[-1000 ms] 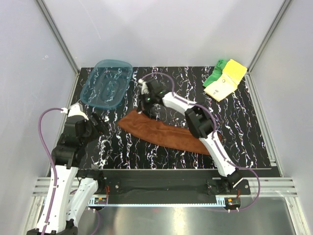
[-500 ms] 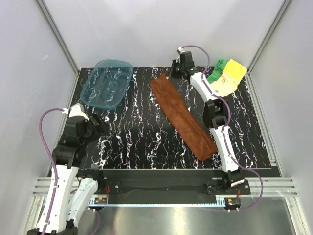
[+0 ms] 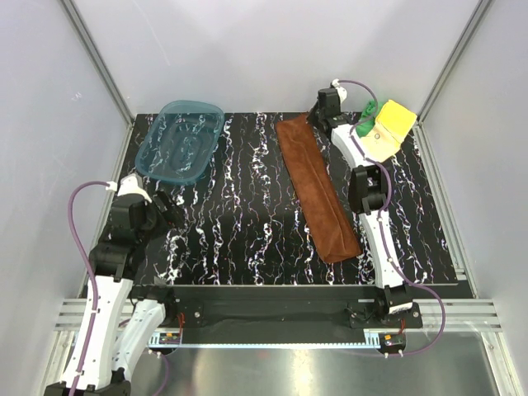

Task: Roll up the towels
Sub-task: Fold the towel

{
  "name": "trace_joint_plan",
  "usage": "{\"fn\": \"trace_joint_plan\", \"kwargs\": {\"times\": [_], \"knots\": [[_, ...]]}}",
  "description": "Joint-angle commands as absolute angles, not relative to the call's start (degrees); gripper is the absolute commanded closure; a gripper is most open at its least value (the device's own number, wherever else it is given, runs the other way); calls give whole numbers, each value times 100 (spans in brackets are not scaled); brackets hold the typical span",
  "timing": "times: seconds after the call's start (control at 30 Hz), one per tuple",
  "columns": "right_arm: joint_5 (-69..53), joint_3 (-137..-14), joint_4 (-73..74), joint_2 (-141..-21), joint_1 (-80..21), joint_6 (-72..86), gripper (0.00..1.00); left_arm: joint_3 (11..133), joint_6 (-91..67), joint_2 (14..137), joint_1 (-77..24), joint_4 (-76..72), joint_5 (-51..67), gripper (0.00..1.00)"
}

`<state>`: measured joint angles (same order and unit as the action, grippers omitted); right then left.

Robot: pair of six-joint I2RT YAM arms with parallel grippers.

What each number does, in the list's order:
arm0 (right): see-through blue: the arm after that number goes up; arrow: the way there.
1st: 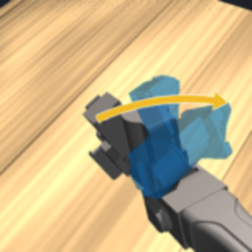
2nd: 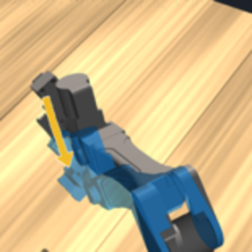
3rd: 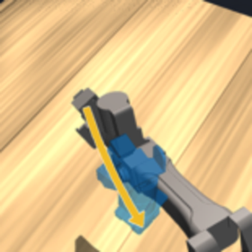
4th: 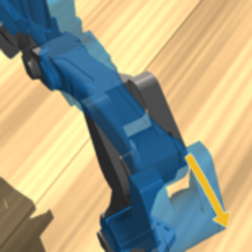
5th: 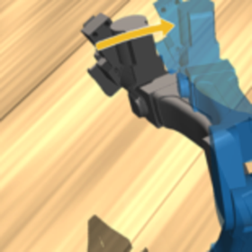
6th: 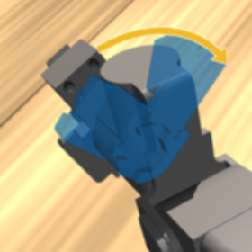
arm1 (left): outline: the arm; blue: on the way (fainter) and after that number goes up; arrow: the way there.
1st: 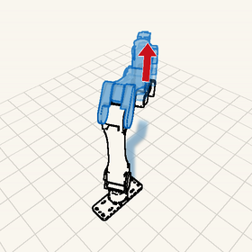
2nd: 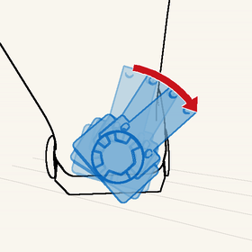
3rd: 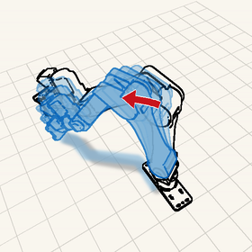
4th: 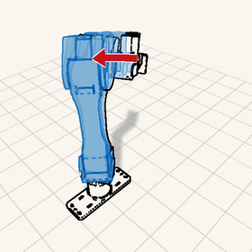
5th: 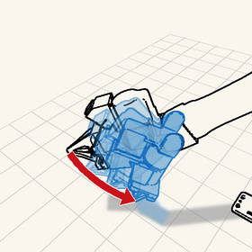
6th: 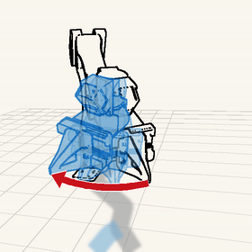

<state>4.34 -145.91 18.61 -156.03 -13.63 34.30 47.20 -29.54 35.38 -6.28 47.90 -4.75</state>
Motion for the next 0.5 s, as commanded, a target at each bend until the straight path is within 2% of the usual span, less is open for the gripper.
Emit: {"fn": "trace_joint_plan", "kwargs": {"times": [0.0, 0.03, 0.07, 0.1, 0.2, 0.3, 0.47], "knots": [[1406, -14581, 1573, -15451, -1222, 3656, 100, 4702, -2856, 3595, -615, 4535, -334, 12], [1398, -14598, 1617, -15469, -1143, 3665, 100, 4693, -2856, 3586, -615, 4526, -334, 11], [1380, -14590, 1626, -15469, -1116, 3656, 96, 4685, -2856, 3586, -615, 4535, -334, 12], [1275, -14590, 1600, -15469, -1073, 3552, 84, 4685, -2856, 3586, -615, 4526, -334, 12], [20, -14135, 934, -15163, -1002, 3192, 22, 4676, -2813, 3621, -615, 4500, -255, 11], [-343, -13125, 318, -14410, -993, 3103, 11, 4720, -2786, 3796, -615, 4474, -79, 12], [-492, -11639, -290, -13072, -993, 2971, 8, 4746, -3188, 4183, -983, 4255, 290, 12]]}}
